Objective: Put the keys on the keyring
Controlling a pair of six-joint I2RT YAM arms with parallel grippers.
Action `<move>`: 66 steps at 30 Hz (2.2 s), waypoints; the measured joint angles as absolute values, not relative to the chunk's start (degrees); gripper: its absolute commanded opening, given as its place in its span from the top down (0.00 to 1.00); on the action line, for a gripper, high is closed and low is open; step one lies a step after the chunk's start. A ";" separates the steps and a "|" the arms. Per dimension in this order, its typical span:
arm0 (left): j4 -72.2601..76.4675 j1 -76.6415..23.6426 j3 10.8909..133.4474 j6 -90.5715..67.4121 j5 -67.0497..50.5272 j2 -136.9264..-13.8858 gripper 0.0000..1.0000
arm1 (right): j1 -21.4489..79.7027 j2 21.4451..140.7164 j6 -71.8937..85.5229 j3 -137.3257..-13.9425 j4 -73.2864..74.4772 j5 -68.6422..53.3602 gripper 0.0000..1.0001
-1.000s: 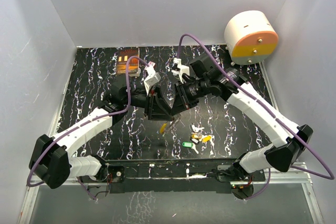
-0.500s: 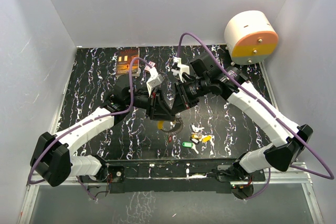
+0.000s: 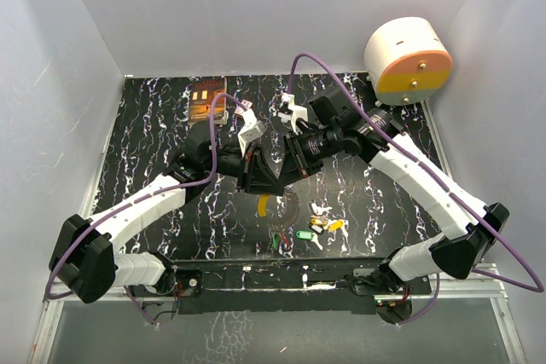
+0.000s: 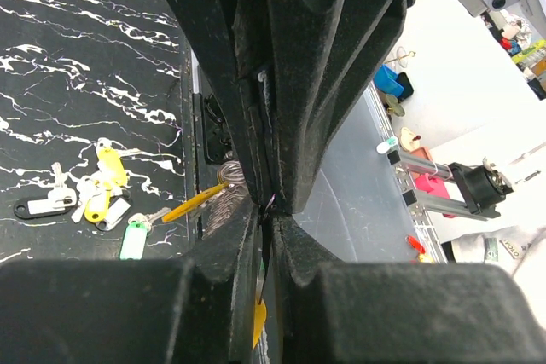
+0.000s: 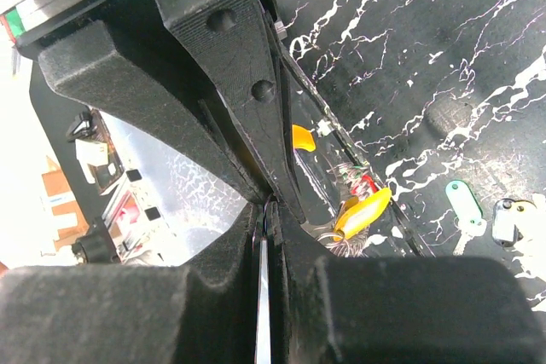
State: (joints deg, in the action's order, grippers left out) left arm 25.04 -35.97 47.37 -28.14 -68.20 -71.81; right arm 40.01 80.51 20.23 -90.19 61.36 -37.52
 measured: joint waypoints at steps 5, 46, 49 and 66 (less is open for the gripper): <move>24.77 -35.99 47.83 -28.05 -68.18 -71.81 1.00 | 39.99 79.15 20.95 -88.95 59.81 -37.32 0.68; -7.77 -34.17 53.12 -1.85 -55.61 -68.47 1.00 | 39.00 68.07 22.57 -53.47 51.53 0.93 0.51; -7.79 -34.13 53.12 -1.93 -55.09 -68.47 1.00 | 38.76 70.72 22.74 -51.94 48.47 0.08 0.54; -8.23 -33.89 53.10 -1.28 -54.37 -68.47 1.00 | 37.69 81.71 24.47 -50.22 40.45 -1.69 0.61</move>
State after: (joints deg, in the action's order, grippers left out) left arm -8.23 -33.89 53.10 -1.28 -54.37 -68.47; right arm 37.69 81.71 24.47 -50.22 40.45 -1.69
